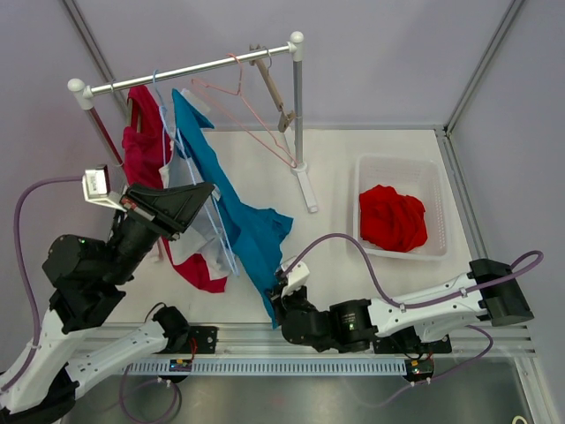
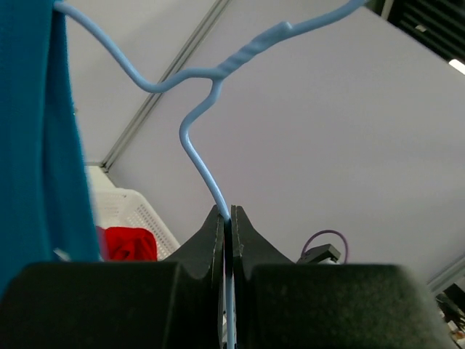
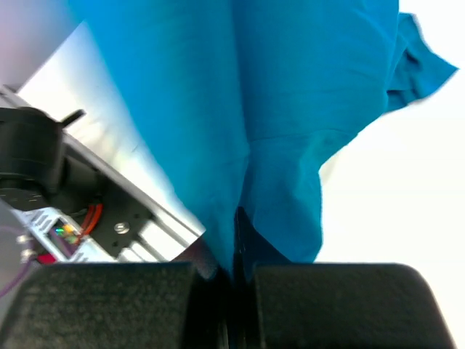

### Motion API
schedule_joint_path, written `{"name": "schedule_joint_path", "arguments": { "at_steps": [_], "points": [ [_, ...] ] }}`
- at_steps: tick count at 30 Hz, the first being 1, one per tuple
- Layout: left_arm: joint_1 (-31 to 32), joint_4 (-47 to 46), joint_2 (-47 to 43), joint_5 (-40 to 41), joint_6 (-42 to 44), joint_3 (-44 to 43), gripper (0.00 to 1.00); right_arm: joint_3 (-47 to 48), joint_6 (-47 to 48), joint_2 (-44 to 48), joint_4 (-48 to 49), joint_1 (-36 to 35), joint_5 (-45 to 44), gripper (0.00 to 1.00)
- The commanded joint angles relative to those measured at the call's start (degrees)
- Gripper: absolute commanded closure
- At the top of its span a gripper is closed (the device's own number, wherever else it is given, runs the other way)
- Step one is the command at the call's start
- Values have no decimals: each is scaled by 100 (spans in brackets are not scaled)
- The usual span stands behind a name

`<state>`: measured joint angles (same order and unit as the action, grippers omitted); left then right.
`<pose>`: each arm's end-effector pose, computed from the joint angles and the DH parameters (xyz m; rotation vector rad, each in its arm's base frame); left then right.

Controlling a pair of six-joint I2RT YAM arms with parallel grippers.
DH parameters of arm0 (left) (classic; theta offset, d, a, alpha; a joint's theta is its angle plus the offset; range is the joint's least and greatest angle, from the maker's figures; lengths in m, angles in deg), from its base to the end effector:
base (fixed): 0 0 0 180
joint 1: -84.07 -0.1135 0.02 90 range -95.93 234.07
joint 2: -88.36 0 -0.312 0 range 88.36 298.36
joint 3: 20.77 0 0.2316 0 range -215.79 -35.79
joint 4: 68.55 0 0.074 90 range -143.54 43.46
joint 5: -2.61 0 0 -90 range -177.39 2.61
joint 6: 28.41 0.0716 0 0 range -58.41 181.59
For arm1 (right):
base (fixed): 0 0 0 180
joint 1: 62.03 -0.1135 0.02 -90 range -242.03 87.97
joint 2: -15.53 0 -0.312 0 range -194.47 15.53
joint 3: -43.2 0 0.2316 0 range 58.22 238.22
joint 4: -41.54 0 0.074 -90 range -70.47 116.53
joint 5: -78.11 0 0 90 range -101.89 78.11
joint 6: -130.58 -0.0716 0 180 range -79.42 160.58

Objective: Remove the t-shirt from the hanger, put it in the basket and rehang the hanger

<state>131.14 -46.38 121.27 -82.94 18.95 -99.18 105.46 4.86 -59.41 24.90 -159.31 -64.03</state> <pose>0.0408 -0.0357 0.5058 -0.0259 1.2714 -1.3262 0.0221 0.2727 0.3062 -0.4920 1.8622 0.6326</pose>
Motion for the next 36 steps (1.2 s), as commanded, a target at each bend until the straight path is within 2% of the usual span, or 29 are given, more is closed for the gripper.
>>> {"name": "schedule_joint_path", "arguments": {
  "at_steps": [1,5,8,10,14,15,17,23,31,32,34,35,36],
  "points": [
    [-14,-1145,-302,-355,-253,-349,100,65,-111,-196,-347,173,-412,100],
    [-13,-1191,-276,-1094,-702,-445,100,355,862,-495,345,454,-253,100],
    [-14,-963,-258,-1464,-852,-472,100,619,1661,-356,794,455,-323,100],
    [-14,-735,-285,-1613,-843,-463,100,611,1937,-57,1189,455,-192,96],
    [-14,-575,-302,-2166,-1036,-305,100,540,2778,444,1823,446,221,30],
    [-14,-584,-302,-2254,-1141,-279,100,549,2973,584,1963,464,335,10],
    [-14,-584,-320,-2466,-1203,-182,100,689,3342,655,2035,647,783,1],
    [-14,-575,-329,-3247,-1335,-138,100,1067,3423,744,2000,2027,2566,1],
    [-14,-215,-267,-4609,-1212,-384,100,2068,3300,111,1727,2652,3595,2],
    [-14,-145,-311,-4646,-1204,-384,100,2104,3300,85,1736,2687,3640,6],
    [-14,231,-451,-4646,-1011,-419,100,2183,3300,41,1815,2749,3580,24],
    [-14,346,-504,-4663,-888,-445,100,2201,3300,41,1850,2758,3466,59],
    [-14,496,-609,-4646,-809,-472,100,2297,3309,49,1824,2775,3082,73]
  ]
}}
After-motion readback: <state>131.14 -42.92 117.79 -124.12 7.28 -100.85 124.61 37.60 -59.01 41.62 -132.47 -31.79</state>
